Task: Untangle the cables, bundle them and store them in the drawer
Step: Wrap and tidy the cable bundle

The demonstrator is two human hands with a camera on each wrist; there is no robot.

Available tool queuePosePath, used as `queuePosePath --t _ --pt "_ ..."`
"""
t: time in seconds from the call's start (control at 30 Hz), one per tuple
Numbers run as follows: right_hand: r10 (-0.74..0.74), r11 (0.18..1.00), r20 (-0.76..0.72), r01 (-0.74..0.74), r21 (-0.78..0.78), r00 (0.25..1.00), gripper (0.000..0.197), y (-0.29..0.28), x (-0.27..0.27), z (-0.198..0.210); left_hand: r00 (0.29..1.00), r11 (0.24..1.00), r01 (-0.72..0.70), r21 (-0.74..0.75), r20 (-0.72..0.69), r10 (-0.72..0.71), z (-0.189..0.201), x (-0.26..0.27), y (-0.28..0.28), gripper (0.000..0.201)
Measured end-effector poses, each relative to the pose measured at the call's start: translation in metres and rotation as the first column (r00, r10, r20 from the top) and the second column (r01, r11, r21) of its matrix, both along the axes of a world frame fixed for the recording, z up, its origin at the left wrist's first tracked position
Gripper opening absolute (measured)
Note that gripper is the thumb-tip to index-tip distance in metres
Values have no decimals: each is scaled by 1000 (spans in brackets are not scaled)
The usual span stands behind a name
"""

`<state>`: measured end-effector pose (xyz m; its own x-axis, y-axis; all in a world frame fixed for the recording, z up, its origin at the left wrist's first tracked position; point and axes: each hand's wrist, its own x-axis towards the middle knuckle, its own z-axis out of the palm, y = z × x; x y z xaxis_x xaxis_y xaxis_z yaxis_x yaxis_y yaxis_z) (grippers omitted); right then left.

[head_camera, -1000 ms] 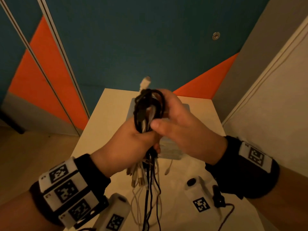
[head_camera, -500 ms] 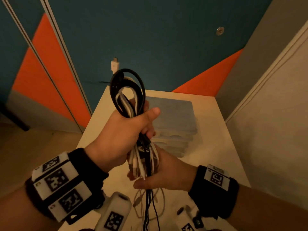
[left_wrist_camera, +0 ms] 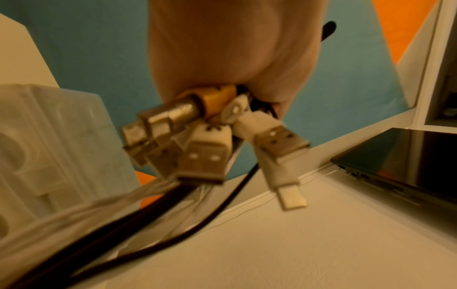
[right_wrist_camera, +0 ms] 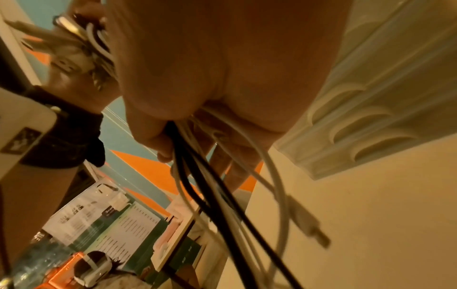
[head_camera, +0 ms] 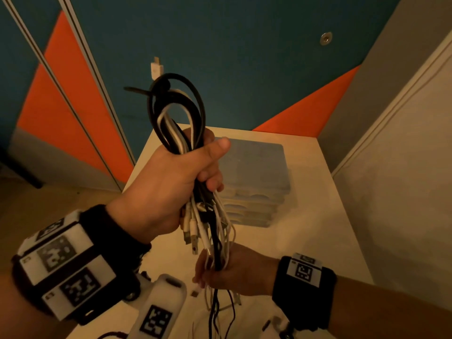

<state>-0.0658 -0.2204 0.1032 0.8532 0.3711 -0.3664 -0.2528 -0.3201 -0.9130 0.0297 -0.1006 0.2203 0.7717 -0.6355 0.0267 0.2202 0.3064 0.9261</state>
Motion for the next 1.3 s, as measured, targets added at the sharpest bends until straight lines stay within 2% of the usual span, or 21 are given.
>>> queuePosePath --t 0.07,0.13,0.23,0.33,0.4,0.47,0.53,0.6,0.67,0.73,0.83,0.93,1.13,1.3 --pt "7 999 -16 -7 37 1000 17 2 -1 -5 1000 1000 15 -3 6 -15 2 -1 0 26" --pt "-48 994 -58 54 99 997 23 4 -1 -10 1000 1000 19 2 20 -19 3 1 2 27" --pt "-245 957 -85 255 139 966 21 -1 -4 -16 998 998 -31 53 62 27 4 5 8 25" --pt "-490 856 -34 488 173 871 18 -11 -3 -12 982 981 -130 146 156 107 5 11 17 23" --pt "-607 771 -29 598 219 794 20 -17 0 -5 949 939 -177 293 305 84 6 13 26 28" --pt "-673 702 -36 654 282 738 29 -20 3 4 909 865 -206 457 417 -4 8 11 32 37" --pt "-721 647 -27 687 330 692 40 -22 4 16 884 792 -238 562 463 -62 9 6 34 36" --pt "-761 616 25 709 343 648 40 -24 7 33 867 752 -255 608 488 -100 9 -2 29 28" --pt "-786 609 118 726 319 607 38 -26 11 50 860 740 -222 635 485 -159 10 -10 23 27" --pt "-799 600 189 744 295 570 39 -28 17 66 852 755 -176 632 481 -204 8 -15 16 41" --pt "-803 595 233 763 253 549 29 -30 24 85 838 760 -199 618 510 -196 3 -21 5 44" --pt "-782 623 227 746 236 581 34 -31 29 93 831 754 -259 603 538 -144 -3 -21 -2 39" --pt "-663 734 350 666 133 661 34 -27 27 98 880 821 -154 550 455 -139 -14 -23 -9 20" --pt "-655 752 366 615 237 661 16 -19 25 101 902 867 -160 472 426 -66 -17 -23 -12 20"
